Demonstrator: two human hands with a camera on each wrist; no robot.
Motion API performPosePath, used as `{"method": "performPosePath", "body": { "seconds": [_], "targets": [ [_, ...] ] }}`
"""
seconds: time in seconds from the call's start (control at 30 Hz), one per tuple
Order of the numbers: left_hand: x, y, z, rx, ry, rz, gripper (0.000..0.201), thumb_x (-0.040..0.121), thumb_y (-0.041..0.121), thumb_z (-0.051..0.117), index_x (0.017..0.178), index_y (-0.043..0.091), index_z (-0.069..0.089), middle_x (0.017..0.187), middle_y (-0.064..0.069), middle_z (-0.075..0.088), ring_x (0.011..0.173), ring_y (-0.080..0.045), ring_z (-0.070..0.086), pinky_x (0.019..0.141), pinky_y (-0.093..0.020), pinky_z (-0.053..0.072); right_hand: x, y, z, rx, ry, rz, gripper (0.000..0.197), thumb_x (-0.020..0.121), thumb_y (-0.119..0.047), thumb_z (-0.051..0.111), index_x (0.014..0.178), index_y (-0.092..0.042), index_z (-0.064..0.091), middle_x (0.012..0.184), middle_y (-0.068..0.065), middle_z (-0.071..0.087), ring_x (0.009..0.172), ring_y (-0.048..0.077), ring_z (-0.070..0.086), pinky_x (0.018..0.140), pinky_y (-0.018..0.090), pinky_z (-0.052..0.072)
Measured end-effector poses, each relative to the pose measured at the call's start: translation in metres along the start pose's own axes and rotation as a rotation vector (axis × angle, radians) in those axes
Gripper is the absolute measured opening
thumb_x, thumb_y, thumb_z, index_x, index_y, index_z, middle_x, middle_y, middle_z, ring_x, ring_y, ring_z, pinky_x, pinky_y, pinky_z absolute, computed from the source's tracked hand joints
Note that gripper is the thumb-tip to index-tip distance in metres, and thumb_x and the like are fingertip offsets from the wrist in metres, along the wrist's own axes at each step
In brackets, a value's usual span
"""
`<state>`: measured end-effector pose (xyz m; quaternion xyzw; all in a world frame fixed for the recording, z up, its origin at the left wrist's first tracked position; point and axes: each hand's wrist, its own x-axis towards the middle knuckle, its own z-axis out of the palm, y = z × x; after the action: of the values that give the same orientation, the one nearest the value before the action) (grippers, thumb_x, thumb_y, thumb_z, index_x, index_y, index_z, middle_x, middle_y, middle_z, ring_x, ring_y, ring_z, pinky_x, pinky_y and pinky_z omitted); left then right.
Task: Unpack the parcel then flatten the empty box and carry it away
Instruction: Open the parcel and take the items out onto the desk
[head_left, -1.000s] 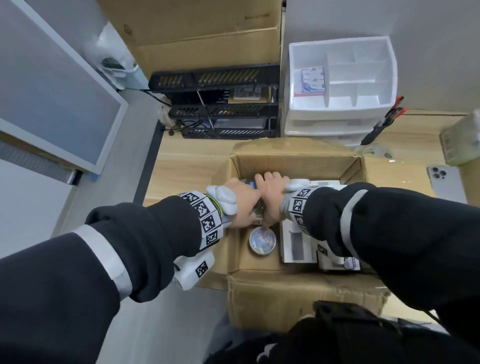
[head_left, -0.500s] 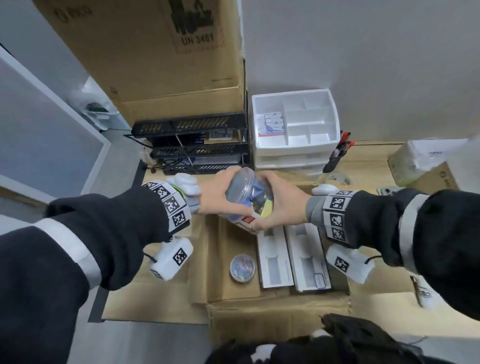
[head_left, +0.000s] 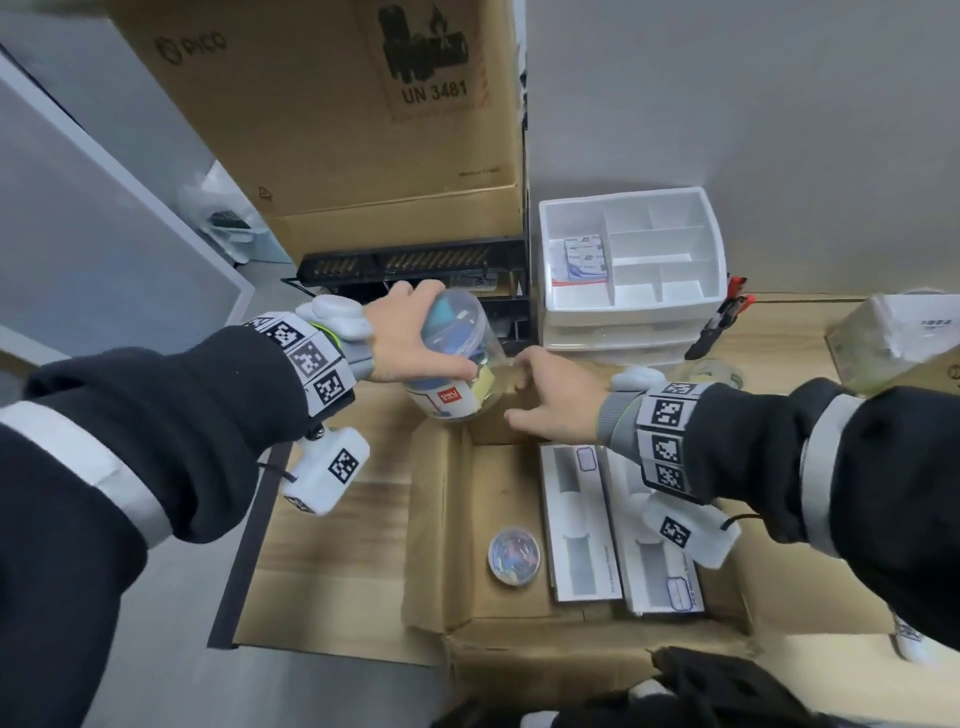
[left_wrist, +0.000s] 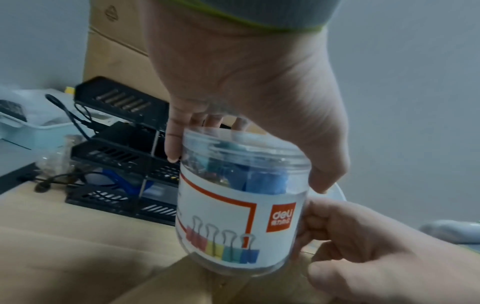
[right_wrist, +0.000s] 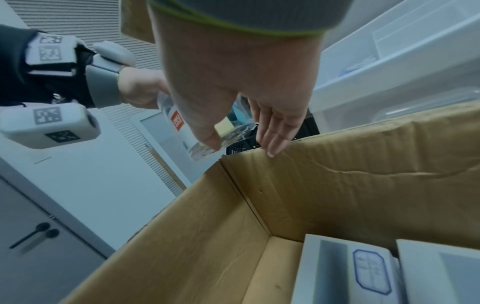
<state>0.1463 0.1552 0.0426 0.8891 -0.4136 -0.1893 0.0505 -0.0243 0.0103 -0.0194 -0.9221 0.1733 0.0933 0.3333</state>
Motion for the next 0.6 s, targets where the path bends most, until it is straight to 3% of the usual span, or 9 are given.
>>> {"method": "performPosePath", "body": {
  "seconds": [0.07,0.13,0.23,0.37,0.47,0.6],
  "targets": [
    [-0.001,-0.014,0.000,0.015,0.038,-0.044,0.110,0.045,0.085,0.058,0.138,0.031,0.034,0.110,-0.001,0.044,0.094,-0.025,0.057,0.086,-0.039,0.052,0.005,-0.005,0.005,-0.016,-0.026,-0.022,0.031,0.081,-0.030,0.066,0.107,-0.018,0.055,0.096,-0.003,0.066,0.090,0.020,0.064,0.082,0.036,0.054],
    [0.001,-0.030,0.006,0.050,0.090,-0.079,0.109,0.044,0.086,0.058,0.135,0.031,0.034,0.107,-0.002,0.044,0.091,-0.026,0.057,0.083,-0.040,0.053,0.008,-0.011,0.013,-0.066,-0.150,-0.055,0.015,0.083,-0.025,0.064,0.096,-0.021,0.059,0.088,-0.007,0.067,0.085,0.018,0.064,0.079,0.033,0.054],
    [0.004,-0.053,0.016,0.096,0.146,-0.148,0.104,0.047,0.084,0.060,0.131,0.027,0.036,0.103,-0.004,0.044,0.085,-0.028,0.055,0.080,-0.043,0.055,0.011,-0.021,0.029,-0.102,-0.281,-0.153,0.010,0.084,-0.023,0.062,0.093,-0.018,0.064,0.085,-0.007,0.067,0.080,0.016,0.063,0.075,0.029,0.053],
    [0.008,-0.070,0.032,0.162,0.162,-0.213,0.095,0.049,0.081,0.061,0.121,0.023,0.039,0.102,-0.006,0.045,0.081,-0.028,0.052,0.072,-0.038,0.051,0.020,-0.046,0.047,-0.105,-0.177,-0.302,0.008,0.084,-0.025,0.060,0.085,-0.018,0.065,0.079,-0.007,0.068,0.074,0.016,0.063,0.069,0.031,0.053],
    [0.017,-0.074,0.053,0.229,0.162,-0.245,0.094,0.048,0.075,0.061,0.122,0.021,0.040,0.108,-0.009,0.045,0.086,-0.029,0.049,0.068,-0.034,0.040,0.035,-0.065,0.051,-0.058,-0.097,-0.273,0.006,0.084,-0.024,0.059,0.083,-0.019,0.063,0.073,-0.008,0.062,0.074,0.019,0.061,0.067,0.033,0.051],
    [0.030,-0.085,0.075,0.247,0.120,-0.337,0.102,0.046,0.070,0.067,0.130,0.020,0.039,0.119,-0.011,0.045,0.098,-0.032,0.053,0.075,-0.036,0.040,0.063,-0.082,0.058,-0.082,-0.124,-0.159,0.003,0.084,-0.026,0.059,0.082,-0.024,0.058,0.070,-0.010,0.055,0.079,0.021,0.058,0.068,0.029,0.046]
  ]
}}
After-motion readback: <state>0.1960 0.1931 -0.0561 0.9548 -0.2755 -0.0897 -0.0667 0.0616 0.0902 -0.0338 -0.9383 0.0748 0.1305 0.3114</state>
